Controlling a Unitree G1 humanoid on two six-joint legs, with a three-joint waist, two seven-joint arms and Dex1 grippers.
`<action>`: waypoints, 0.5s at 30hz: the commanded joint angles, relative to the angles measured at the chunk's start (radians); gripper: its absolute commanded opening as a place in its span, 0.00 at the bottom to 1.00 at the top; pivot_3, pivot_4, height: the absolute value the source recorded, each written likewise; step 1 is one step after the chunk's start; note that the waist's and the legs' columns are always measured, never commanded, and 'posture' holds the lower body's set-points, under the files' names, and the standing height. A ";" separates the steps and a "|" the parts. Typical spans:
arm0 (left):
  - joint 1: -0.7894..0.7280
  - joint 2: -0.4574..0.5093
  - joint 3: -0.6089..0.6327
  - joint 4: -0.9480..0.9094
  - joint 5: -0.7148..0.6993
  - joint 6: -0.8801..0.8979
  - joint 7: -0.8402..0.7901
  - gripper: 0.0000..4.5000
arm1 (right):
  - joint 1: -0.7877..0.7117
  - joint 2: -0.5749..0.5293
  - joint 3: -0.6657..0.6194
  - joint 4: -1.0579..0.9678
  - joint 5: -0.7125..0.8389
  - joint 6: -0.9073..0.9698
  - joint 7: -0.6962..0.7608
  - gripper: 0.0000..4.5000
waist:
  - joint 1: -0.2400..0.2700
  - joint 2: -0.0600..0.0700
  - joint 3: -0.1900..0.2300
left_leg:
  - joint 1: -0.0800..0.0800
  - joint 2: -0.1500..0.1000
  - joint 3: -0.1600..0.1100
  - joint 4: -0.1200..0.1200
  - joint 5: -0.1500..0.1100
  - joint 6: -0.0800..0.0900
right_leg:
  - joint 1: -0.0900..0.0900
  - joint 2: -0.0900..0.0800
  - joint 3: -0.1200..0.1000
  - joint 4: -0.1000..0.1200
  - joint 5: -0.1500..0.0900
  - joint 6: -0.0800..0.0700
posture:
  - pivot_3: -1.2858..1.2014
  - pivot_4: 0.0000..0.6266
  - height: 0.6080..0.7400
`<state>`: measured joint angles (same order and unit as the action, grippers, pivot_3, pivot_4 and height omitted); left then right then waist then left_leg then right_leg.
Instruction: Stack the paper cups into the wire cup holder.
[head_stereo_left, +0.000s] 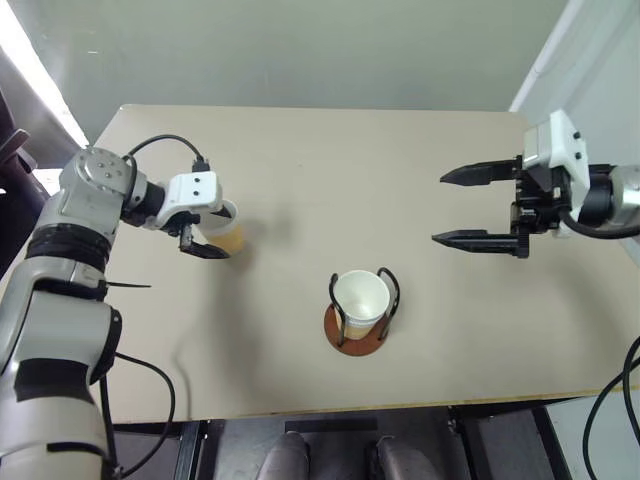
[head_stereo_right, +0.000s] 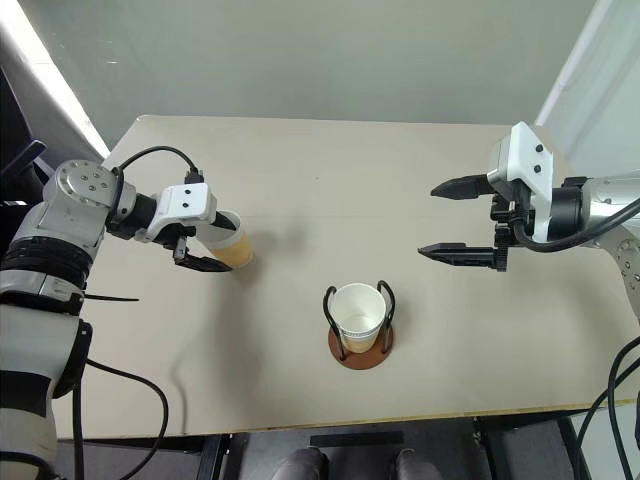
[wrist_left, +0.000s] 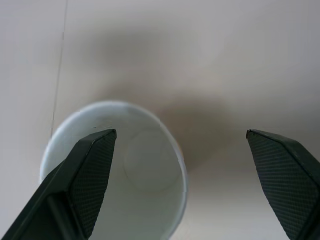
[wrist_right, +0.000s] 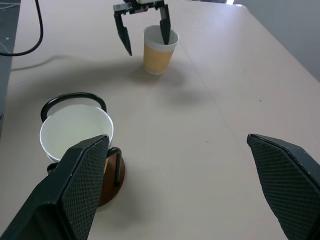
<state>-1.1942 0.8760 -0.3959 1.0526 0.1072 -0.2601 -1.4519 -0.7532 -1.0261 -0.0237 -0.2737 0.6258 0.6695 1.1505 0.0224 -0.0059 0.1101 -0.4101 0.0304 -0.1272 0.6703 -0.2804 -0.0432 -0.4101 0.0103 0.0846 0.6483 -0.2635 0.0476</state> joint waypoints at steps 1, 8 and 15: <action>-0.032 -0.006 0.034 0.024 0.033 -0.027 0.018 0.77 | -0.003 -0.015 -0.050 -0.032 0.009 0.011 -0.012 1.00 | -0.001 0.000 0.000 | 0.000 0.000 0.000 0.000 0.000 0.000 | 0.000 0.000 0.000 0.000 0.000 0.000 | 0.52 0.24 1.00; -0.049 -0.032 0.064 0.045 0.048 -0.036 0.001 0.19 | 0.005 -0.025 -0.072 -0.043 0.013 0.026 -0.012 1.00 | 0.001 0.000 0.000 | 0.000 0.000 0.000 0.000 0.000 0.000 | 0.000 0.000 0.000 0.000 0.000 0.000 | 0.52 0.24 1.00; -0.059 -0.036 0.111 0.014 0.021 -0.016 -0.094 0.00 | 0.014 -0.035 -0.095 -0.037 0.011 0.024 -0.001 1.00 | 0.000 0.000 0.000 | 0.000 0.000 0.000 0.000 0.000 0.000 | 0.000 0.000 0.000 0.000 0.000 0.000 | 0.52 0.24 1.00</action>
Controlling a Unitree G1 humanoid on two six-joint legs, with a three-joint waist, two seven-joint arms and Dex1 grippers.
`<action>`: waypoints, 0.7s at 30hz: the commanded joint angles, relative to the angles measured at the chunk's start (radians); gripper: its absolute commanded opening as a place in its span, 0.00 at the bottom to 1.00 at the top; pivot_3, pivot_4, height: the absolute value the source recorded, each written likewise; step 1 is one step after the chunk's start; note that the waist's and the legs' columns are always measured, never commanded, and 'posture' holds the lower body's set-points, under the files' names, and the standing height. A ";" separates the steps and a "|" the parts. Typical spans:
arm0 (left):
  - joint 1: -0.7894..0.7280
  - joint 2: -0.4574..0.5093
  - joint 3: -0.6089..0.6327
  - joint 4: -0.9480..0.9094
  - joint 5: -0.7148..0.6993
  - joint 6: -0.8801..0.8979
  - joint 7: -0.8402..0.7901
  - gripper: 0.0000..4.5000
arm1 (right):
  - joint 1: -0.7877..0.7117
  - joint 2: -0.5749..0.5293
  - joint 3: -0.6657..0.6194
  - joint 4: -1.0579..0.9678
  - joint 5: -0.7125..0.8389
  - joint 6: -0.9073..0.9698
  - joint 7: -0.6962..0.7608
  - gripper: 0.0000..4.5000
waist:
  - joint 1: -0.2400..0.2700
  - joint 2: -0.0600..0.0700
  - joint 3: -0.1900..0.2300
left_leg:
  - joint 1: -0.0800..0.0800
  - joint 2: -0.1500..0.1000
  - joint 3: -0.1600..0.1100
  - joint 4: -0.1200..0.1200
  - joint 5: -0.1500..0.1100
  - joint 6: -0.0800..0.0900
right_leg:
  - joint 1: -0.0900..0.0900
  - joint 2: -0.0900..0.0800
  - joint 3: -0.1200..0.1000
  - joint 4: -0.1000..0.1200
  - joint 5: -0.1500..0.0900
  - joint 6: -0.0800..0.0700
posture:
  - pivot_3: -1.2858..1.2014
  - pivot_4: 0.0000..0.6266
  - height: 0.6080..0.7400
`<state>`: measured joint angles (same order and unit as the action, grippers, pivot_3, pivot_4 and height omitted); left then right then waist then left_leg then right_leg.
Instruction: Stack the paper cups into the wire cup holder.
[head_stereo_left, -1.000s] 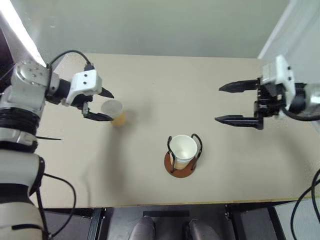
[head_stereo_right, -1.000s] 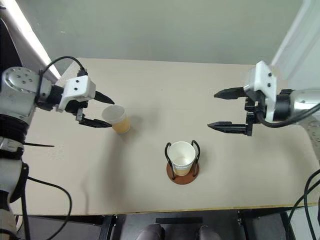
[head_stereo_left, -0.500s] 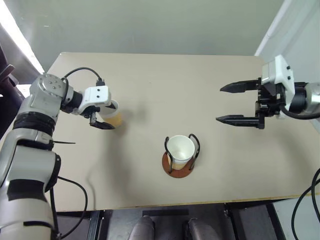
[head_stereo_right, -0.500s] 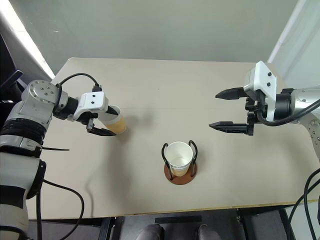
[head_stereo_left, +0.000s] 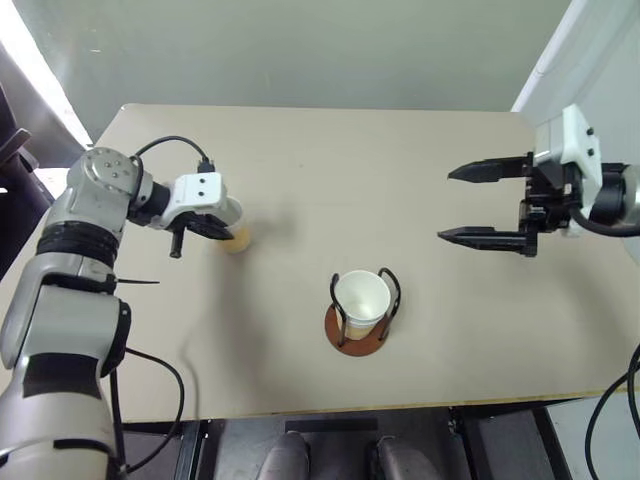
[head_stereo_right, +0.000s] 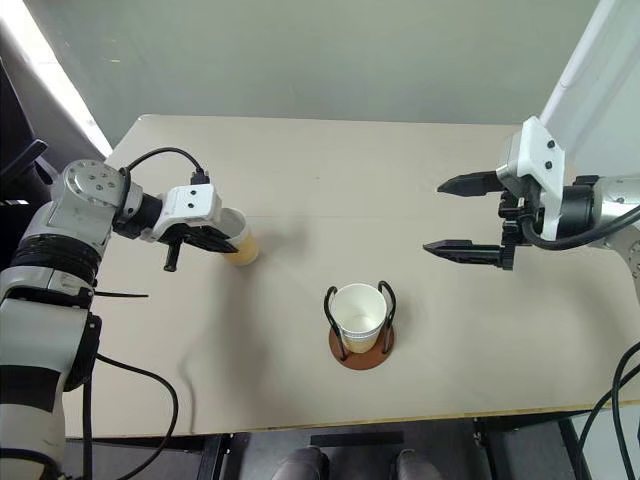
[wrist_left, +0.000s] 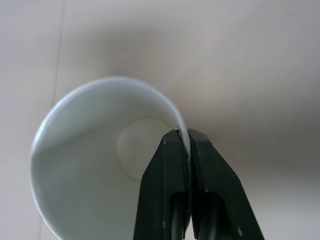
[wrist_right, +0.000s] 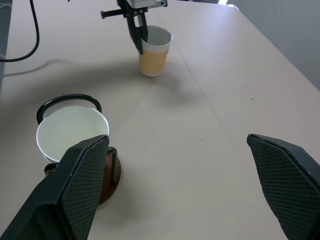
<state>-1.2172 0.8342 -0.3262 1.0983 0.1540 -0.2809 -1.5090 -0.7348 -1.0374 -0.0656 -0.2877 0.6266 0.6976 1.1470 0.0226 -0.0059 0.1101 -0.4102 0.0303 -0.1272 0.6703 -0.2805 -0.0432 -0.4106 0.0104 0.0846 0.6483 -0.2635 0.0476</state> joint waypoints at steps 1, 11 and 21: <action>-0.044 0.006 0.049 -0.042 -0.031 0.004 -0.054 0.00 | -0.003 -0.027 -0.058 -0.019 0.010 -0.007 0.006 1.00 | 0.000 0.000 0.000 | 0.000 0.000 0.000 0.000 0.000 0.000 | 0.000 0.000 0.000 0.000 0.000 0.000 | 0.52 0.24 1.00; -0.099 0.079 -0.101 -0.689 -0.758 0.366 -0.105 0.00 | 0.106 -0.133 -0.211 -0.059 0.151 -0.020 0.215 1.00 | 0.015 0.000 0.000 | -0.009 0.000 0.001 0.006 0.000 0.000 | -0.002 0.001 0.000 0.000 0.002 0.004 | 0.52 0.24 1.00; -0.191 0.102 -0.396 -0.901 -0.995 0.294 -0.105 0.00 | 0.167 -0.190 -0.301 -0.135 0.226 0.022 0.204 1.00 | 0.010 0.002 0.000 | 0.003 0.000 0.004 0.009 -0.001 0.002 | 0.008 0.000 0.003 0.001 0.003 0.005 | 0.52 0.24 1.00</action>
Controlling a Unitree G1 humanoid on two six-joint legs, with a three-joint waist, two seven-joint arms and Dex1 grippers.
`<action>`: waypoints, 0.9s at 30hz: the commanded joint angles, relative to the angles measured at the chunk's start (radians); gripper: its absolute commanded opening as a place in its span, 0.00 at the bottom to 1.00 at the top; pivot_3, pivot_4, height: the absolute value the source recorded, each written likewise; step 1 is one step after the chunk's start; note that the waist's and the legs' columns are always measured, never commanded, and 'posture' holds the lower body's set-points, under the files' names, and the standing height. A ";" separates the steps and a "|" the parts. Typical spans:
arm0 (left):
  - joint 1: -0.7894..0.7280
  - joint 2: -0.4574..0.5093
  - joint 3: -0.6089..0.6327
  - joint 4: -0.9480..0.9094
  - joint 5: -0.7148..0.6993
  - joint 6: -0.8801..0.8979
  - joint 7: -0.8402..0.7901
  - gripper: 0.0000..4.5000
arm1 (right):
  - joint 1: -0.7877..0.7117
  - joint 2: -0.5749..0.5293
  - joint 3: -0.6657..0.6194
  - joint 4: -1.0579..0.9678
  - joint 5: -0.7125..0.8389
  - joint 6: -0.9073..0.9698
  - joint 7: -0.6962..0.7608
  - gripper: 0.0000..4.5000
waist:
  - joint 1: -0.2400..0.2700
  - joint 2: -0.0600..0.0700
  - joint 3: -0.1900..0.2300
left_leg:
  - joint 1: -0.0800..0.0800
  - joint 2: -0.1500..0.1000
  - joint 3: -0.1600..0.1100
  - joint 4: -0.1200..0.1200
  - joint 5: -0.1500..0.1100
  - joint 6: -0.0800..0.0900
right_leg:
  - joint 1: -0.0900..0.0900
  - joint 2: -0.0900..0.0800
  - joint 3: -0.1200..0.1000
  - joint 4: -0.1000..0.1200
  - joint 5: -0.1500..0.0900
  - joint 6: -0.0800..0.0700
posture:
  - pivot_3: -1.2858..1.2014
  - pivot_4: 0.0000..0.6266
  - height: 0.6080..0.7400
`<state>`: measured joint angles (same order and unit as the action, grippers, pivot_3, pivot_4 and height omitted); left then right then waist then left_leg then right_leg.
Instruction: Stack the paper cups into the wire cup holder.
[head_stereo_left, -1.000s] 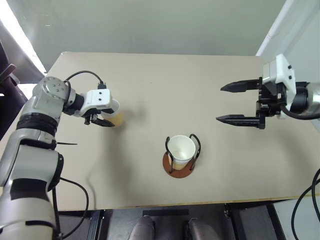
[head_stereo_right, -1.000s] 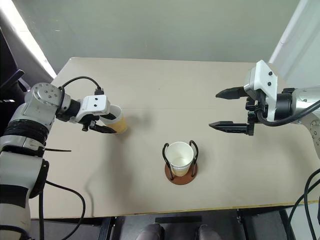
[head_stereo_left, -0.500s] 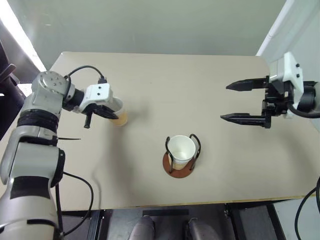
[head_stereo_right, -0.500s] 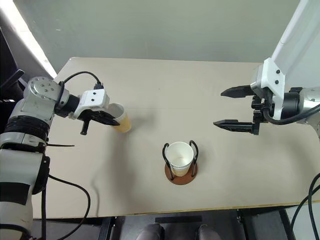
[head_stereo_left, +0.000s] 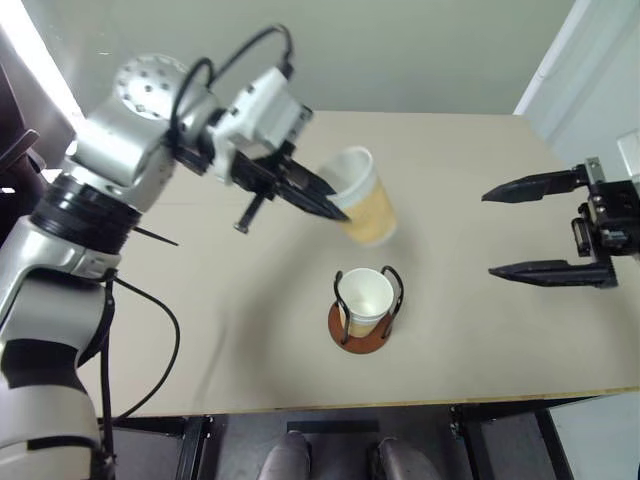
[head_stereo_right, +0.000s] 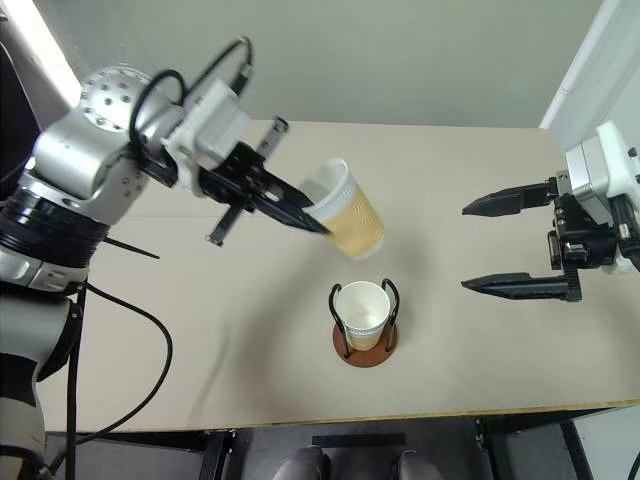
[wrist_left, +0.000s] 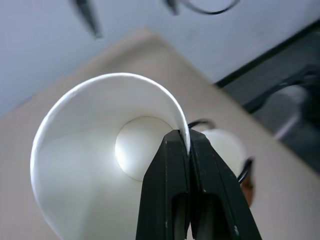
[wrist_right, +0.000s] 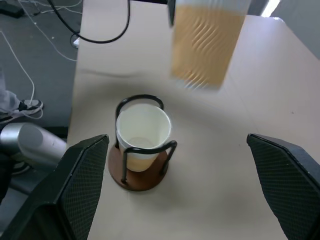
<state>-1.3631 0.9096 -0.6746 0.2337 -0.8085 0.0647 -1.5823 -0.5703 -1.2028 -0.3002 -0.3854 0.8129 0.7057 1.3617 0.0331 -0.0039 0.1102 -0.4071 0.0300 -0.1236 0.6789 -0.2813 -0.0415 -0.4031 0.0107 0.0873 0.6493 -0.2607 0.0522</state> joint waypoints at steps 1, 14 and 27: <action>-0.048 0.034 -0.080 -0.049 -0.034 -0.066 -0.032 0.00 | 0.008 -0.030 -0.081 -0.052 0.055 0.026 -0.017 1.00 | -0.001 0.000 0.000 | 0.001 0.000 0.000 0.001 0.000 0.001 | 0.002 0.000 0.000 0.000 0.000 0.000 | 0.52 0.24 1.00; -0.160 0.015 -0.383 0.004 0.013 -0.324 -0.032 0.00 | 0.022 -0.079 -0.168 -0.148 0.174 0.090 -0.093 1.00 | 0.001 0.000 0.000 | 0.001 0.000 0.000 0.000 -0.003 0.004 | 0.003 0.000 0.000 -0.003 0.000 0.000 | 0.52 0.24 1.00; -0.193 -0.019 -0.486 0.063 0.009 -0.415 -0.032 0.04 | 0.053 -0.105 -0.209 -0.178 0.209 0.105 -0.138 1.00 | 0.003 0.000 0.000 | 0.000 0.000 0.000 0.000 -0.003 0.004 | 0.003 0.000 0.000 -0.004 0.000 0.000 | 0.52 0.24 1.00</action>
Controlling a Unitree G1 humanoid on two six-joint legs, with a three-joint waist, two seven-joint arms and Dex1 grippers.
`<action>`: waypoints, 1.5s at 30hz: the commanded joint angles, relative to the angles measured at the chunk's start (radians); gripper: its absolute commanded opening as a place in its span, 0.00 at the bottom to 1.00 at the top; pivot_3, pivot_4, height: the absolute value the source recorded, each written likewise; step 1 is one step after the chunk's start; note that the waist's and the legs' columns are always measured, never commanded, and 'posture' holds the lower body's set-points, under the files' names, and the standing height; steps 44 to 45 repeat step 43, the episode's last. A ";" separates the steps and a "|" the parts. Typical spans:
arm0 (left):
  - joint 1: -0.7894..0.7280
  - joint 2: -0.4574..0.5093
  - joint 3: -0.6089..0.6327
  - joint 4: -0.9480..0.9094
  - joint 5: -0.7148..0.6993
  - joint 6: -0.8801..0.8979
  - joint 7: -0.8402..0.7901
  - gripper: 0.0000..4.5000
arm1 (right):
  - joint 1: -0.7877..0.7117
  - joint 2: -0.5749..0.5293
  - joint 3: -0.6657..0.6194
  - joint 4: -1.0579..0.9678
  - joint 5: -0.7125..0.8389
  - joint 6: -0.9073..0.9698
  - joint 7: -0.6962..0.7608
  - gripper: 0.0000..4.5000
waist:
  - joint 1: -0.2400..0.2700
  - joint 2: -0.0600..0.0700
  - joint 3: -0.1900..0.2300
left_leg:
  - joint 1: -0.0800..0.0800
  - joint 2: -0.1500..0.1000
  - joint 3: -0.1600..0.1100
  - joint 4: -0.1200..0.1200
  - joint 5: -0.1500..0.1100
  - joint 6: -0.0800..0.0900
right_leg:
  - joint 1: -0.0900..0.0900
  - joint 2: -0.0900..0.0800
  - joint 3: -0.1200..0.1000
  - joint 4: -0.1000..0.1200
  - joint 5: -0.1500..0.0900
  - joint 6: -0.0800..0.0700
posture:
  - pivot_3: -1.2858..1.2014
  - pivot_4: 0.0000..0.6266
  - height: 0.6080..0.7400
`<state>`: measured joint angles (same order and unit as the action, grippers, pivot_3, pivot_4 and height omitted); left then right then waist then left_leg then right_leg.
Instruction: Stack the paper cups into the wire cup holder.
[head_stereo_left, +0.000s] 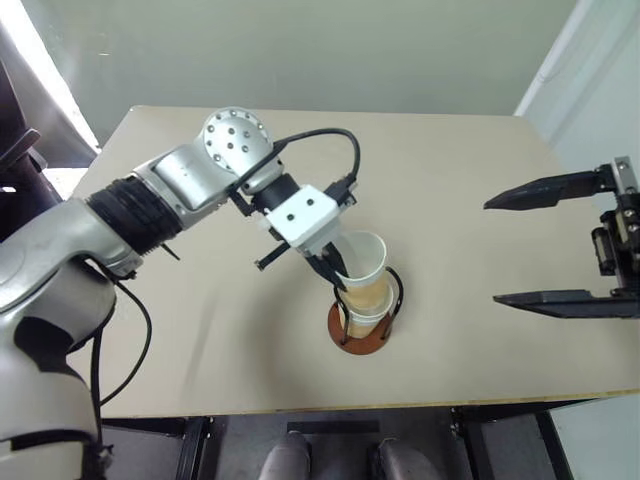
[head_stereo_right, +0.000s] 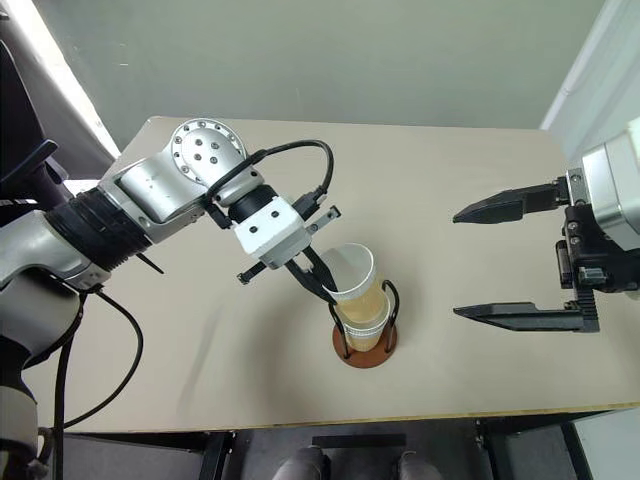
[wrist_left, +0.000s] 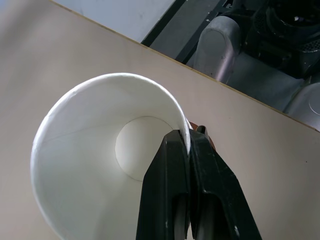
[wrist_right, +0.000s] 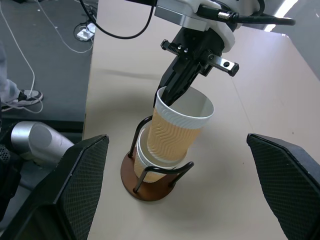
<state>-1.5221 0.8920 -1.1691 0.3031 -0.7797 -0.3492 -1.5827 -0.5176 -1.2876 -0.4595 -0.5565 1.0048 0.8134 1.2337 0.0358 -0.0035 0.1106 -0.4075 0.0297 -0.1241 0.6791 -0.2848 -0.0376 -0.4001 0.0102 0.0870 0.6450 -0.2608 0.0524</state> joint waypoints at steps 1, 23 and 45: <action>-0.036 -0.003 0.007 -0.004 -0.019 -0.002 -0.032 0.09 | 0.001 -0.021 -0.050 -0.003 0.016 -0.004 -0.010 1.00 | 0.000 0.000 0.000 | 0.000 0.000 0.000 0.000 0.000 0.000 | 0.000 0.000 0.000 0.000 0.000 0.000 | 0.52 0.24 1.00; 0.260 0.103 0.694 0.202 0.140 0.390 0.060 0.99 | -0.032 0.077 0.224 0.437 -0.276 -0.271 0.129 1.00 | -0.020 0.006 -0.001 | 0.002 0.000 0.004 -0.001 0.000 0.000 | -0.002 0.002 0.001 0.002 0.000 0.001 | 0.52 0.24 1.00; 1.344 0.392 1.538 -0.057 0.084 0.725 0.177 0.99 | -0.234 0.184 0.389 1.104 -0.612 -0.522 0.344 1.00 | -0.015 0.004 -0.001 | 0.017 0.001 0.004 -0.011 0.001 0.002 | -0.001 0.001 0.003 0.017 -0.003 -0.013 | 0.52 0.24 1.00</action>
